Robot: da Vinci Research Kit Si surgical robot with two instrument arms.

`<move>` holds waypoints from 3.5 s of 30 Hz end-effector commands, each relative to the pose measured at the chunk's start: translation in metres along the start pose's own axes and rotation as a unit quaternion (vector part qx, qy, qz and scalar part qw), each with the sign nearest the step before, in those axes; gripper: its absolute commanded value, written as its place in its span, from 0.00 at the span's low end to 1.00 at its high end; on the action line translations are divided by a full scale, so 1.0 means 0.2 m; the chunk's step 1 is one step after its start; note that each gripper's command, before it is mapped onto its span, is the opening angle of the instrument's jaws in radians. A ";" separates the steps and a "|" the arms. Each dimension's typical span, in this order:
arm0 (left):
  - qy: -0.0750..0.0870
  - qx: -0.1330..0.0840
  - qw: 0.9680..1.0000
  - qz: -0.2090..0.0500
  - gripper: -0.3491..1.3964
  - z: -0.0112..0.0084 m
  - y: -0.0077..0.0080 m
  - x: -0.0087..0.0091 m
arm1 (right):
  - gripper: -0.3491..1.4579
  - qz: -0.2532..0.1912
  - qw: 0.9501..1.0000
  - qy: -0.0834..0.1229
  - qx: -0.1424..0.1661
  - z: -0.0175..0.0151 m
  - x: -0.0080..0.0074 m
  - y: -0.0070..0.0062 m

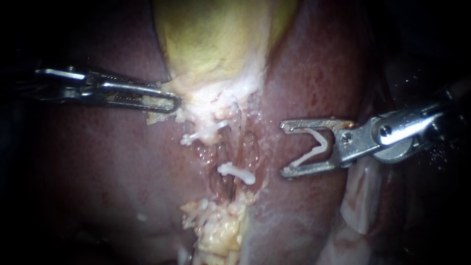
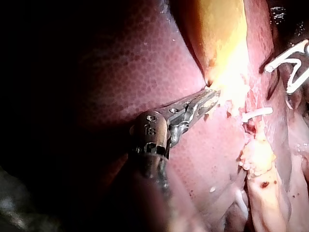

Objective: Clipping second clip right tube

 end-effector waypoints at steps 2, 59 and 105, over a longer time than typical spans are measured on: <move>0.001 0.001 1.000 -0.001 0.00 -0.007 0.000 0.003 | 0.47 0.000 1.000 0.001 0.005 0.000 0.000 0.000; 0.021 0.030 0.999 -0.012 0.00 -0.032 0.009 0.015 | 0.46 0.354 0.914 0.151 0.130 0.069 0.001 0.008; 0.021 0.030 0.999 -0.012 0.00 -0.031 0.009 0.016 | 0.00 0.355 0.907 0.151 0.168 0.068 -0.002 -0.003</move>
